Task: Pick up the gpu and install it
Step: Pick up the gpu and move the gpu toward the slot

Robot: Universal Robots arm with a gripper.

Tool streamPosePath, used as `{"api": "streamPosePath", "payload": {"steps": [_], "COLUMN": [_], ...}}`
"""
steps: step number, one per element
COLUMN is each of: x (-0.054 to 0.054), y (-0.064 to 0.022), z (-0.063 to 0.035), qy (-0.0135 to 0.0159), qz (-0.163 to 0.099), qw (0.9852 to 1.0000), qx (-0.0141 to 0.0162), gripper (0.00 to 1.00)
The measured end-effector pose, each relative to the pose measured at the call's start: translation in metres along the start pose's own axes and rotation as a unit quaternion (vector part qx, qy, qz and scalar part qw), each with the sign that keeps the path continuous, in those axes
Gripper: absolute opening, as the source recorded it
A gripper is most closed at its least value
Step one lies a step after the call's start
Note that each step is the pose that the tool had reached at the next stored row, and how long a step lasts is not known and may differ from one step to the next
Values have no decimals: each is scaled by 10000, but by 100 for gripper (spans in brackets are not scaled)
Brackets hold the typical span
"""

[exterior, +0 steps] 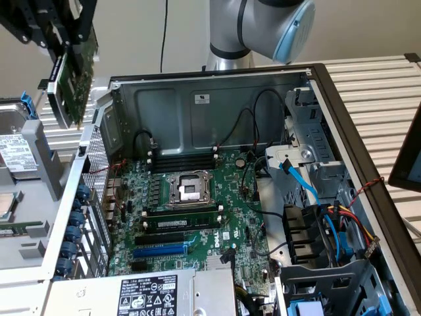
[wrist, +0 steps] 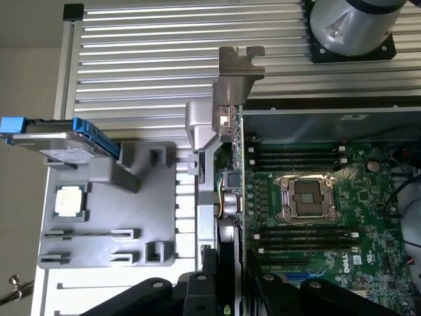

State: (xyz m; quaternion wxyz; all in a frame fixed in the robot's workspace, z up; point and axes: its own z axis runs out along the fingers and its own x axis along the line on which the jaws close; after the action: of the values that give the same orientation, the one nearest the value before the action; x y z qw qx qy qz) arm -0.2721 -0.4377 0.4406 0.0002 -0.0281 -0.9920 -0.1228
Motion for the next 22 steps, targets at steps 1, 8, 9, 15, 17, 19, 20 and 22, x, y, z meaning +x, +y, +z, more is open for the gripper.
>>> {"api": "streamPosePath", "payload": {"steps": [1,8,9,15,17,19,20,22], "x": [-47,-364,-409,-686,-775,-866,-914,-1002], "y": [2,4,5,-15,-32,-46,-55,-70], "z": [0,-1,-2,-3,-2,-1,-1,-2], "qy": [1,2,2,2,2,2,1,2], "qz": [0,0,0,0,0,0,0,0], "qw": [10000,10000,10000,10000,10000,10000,10000,10000], "qx": [2,5,6,7,7,6,6,6], "gripper": [27,27,27,27,27,27,27,27]}}
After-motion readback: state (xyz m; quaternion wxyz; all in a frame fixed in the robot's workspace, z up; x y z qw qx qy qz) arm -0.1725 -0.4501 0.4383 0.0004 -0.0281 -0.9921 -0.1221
